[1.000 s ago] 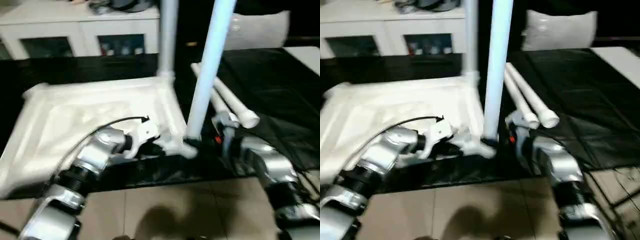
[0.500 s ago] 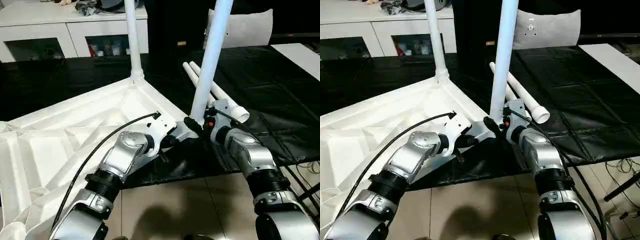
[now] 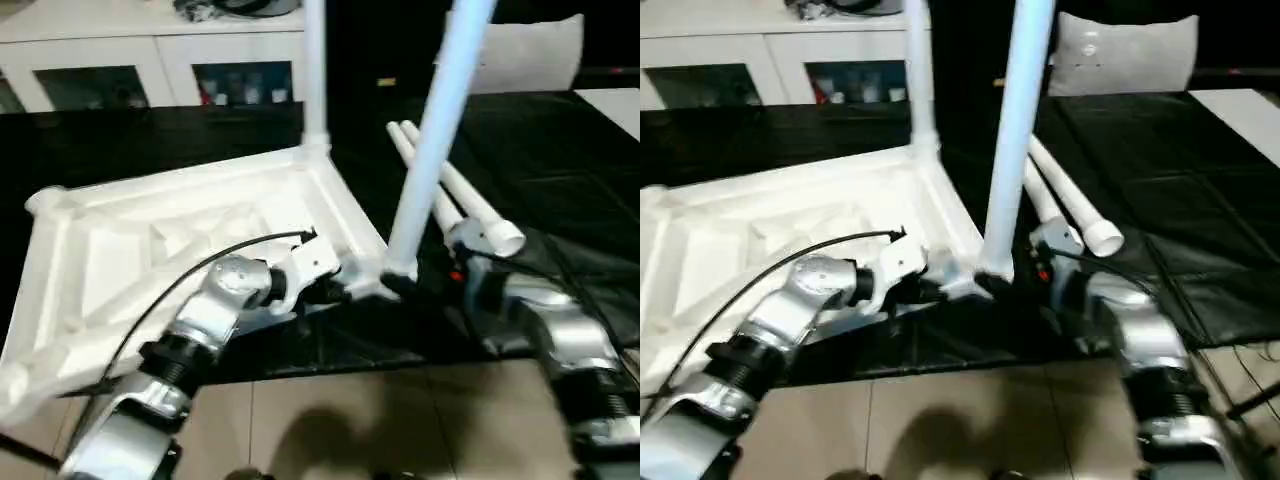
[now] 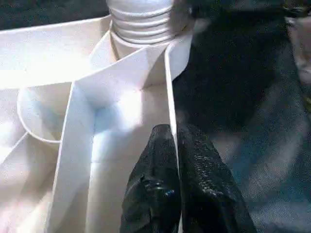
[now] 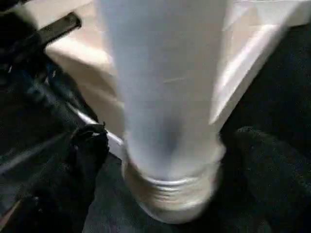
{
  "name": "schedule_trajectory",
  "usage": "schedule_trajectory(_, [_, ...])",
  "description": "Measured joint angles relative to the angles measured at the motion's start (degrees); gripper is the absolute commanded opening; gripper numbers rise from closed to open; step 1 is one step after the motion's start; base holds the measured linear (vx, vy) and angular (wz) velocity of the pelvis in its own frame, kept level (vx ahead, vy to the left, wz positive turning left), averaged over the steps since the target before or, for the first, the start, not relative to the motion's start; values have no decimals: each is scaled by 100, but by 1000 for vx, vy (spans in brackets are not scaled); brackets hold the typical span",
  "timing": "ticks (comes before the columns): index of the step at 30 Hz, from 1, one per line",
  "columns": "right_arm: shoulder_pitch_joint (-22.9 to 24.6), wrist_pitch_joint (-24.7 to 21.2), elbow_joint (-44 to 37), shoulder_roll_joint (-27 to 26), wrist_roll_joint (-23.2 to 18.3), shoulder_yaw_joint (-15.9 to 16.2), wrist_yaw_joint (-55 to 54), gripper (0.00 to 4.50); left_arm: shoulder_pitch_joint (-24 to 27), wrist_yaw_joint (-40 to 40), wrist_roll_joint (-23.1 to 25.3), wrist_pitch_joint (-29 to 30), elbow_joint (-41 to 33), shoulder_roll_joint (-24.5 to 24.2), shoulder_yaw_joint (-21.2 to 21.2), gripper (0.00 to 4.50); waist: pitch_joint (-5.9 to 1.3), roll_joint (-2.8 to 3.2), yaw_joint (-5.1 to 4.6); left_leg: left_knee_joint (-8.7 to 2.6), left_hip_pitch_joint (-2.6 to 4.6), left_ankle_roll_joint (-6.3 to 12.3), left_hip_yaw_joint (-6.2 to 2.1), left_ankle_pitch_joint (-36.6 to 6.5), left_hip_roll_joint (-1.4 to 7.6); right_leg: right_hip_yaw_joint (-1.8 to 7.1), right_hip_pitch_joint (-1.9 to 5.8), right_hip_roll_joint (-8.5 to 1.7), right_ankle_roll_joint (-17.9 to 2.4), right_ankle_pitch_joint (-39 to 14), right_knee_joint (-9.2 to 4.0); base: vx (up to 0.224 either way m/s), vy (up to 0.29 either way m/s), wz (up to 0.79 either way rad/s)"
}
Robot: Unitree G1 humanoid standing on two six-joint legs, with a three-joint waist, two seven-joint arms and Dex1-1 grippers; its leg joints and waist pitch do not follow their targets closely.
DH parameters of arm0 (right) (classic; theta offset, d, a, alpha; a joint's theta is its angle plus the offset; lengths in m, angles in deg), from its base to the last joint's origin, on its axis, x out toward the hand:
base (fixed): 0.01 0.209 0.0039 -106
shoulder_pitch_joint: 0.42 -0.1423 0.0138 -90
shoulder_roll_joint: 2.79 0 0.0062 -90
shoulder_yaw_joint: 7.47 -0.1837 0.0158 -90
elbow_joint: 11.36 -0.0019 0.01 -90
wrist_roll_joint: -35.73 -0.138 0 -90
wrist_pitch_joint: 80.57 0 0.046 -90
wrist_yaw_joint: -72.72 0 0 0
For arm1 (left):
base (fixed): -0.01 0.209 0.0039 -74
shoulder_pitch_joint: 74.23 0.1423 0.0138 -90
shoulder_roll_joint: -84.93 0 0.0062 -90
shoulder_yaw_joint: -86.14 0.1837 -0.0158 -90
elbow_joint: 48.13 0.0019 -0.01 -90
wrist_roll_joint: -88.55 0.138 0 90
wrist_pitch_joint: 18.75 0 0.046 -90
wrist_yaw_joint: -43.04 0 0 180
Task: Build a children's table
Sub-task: Rotate leg to tighten
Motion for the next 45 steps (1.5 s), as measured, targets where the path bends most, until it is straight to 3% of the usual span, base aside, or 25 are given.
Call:
schedule_trajectory(5, [30, 324, -158, 207, 34, 351, 652, 446, -59, 581, 29, -737, 161, -264, 255, 0, 0, -4, 72, 9, 5, -12, 0, -5, 0, 2, -5, -1, 26, -39, 39, 0, 0, 0])
schedule_trajectory(13, [24, 234, -76, 216, 21, 647, 1177, 370, -176, 1039, 64, -1108, 284, -331, 435, 0, 0, -10, 122, 37, 6, -28, 0, -14, 0, 18, 1, -4, 30, -40, 42, 0, 0, 0])
schedule_trajectory(18, [-52, 232, 59, 241, 20, 664, 1334, 327, -253, 1087, 61, -1246, 450, -316, 448, 0, 0, -12, 126, 37, 6, -28, 3, -13, 2, 17, 1, -4, 31, -39, 47, 0, 0, 0])
schedule_trajectory(25, [-51, 102, 58, 268, -43, 660, 1437, 280, -228, 1117, -20, -1180, 439, -316, 429, 0, -1, -14, 133, 36, 5, -28, 4, -13, 3, 16, 1, -4, 31, -39, 49, 0, 0, 0])
schedule_trajectory(31, [81, -385, -145, 55, -181, 495, 1163, 272, -6, 974, -175, -378, 32, -244, 194, 0, -2, -11, 115, 35, 6, -29, 2, -13, 4, 17, 2, -4, 29, -38, 52, 0, 0, 0])
schedule_trajectory(33, [38, -506, -45, -210, -156, 338, 631, 272, 100, 619, -156, 96, -131, -162, 28, 0, -2, -12, 66, 36, 9, -33, 2, -11, 6, 19, 16, -4, 30, -39, 52, 0, 0, 0])
schedule_trajectory(38, [-483, -537, 773, -1014, 30, -255, -1386, 271, 130, -842, -38, 1125, -228, 593, -321, 0, 0, -16, -229, 65, 24, -40, -2, -5, 4, 15, 15, -10, 33, -40, 32, 0, 0, 0])
schedule_trajectory(43, [-854, -501, 1223, -1511, 117, -439, -2653, 270, 119, -1606, 71, 1532, -255, 944, -438, 0, -5, -8, -358, 62, 54, -40, -8, -6, 1, -4, 24, -10, 34, -40, 31, 0, 0, 0])
schedule_trajectory(45, [-951, -417, 1384, -1686, 131, -571, -3010, 326, 110, -1850, 180, 1581, -267, 1061, -464, 0, -4, -8, -371, 62, 52, -40, -12, -6, 1, -10, 23, -10, 34, -40, 27, 0, 0, 0])
